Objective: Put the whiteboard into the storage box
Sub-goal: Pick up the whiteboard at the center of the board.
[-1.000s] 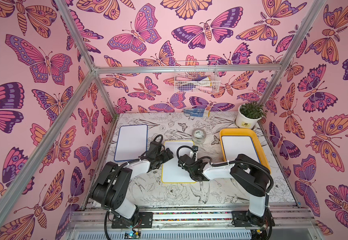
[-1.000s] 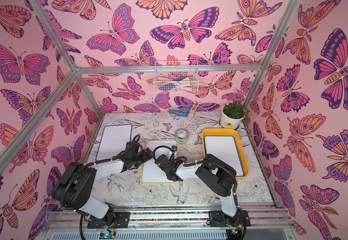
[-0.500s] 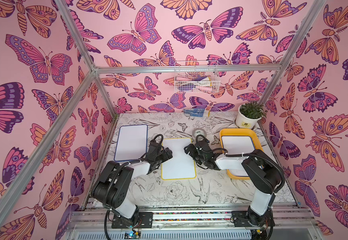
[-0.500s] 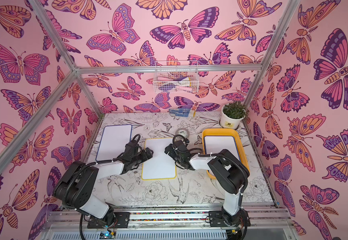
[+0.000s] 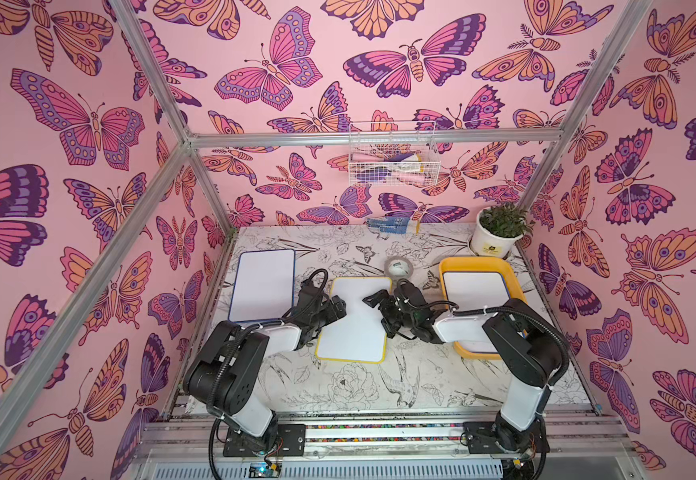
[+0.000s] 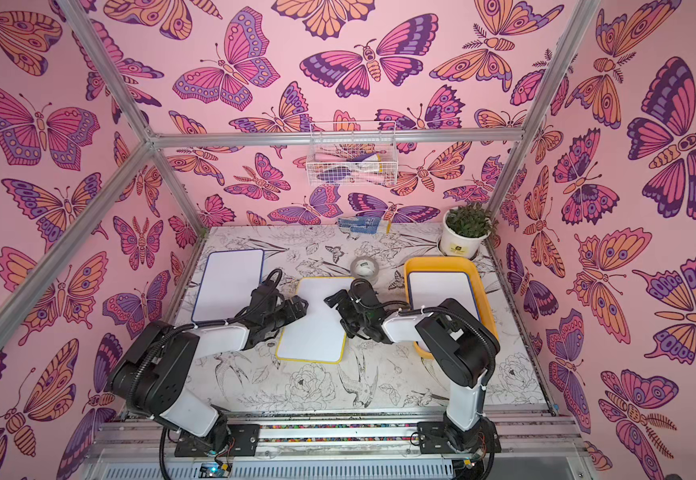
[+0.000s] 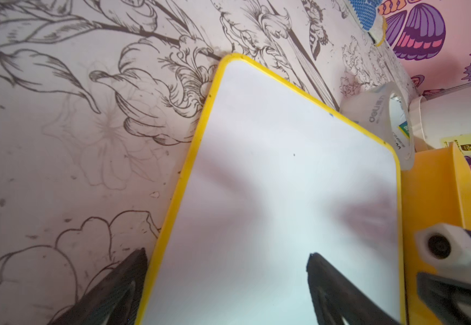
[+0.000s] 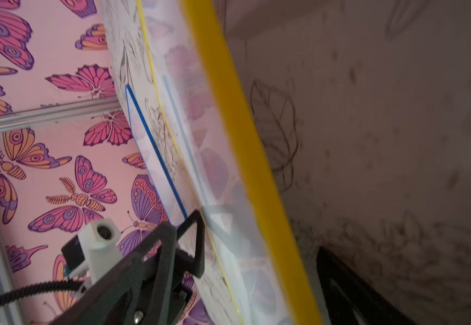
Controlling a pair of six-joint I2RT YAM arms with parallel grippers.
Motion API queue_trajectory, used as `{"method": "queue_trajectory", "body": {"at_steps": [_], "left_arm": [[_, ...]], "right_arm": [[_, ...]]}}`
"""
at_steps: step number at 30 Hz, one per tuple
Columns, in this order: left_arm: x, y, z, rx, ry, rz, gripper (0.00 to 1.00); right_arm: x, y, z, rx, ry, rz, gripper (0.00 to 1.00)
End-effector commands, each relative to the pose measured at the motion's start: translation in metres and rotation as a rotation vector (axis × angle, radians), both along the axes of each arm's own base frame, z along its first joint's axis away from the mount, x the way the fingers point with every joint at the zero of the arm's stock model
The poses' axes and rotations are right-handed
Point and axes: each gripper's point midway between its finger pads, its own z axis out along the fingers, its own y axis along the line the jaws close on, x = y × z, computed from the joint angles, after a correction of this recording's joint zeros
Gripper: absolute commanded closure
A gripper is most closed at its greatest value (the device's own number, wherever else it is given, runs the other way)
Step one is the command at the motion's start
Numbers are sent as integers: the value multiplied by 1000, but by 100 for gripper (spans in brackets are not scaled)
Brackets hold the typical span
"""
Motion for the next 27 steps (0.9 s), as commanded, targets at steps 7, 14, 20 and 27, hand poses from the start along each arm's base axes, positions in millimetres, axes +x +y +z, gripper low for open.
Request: {"method": "queue_trajectory", "body": {"at_steps": [7,14,20,27], "left_arm": [[-131,14,-95,23,574,-61,10],[-133,19,-92,12,576,-36,10],[-133,21,-90,5,575,-26,10],[-134,22,-89,-1,570,-20,10]], "right_arm": [[-12,-17,-24,-44,54,-2,2],[3,-7,17,-6,-165,2,8],[-1,-2,55,-33,-338,14,11],[-8,2,78,2,-447,3,23]]}}
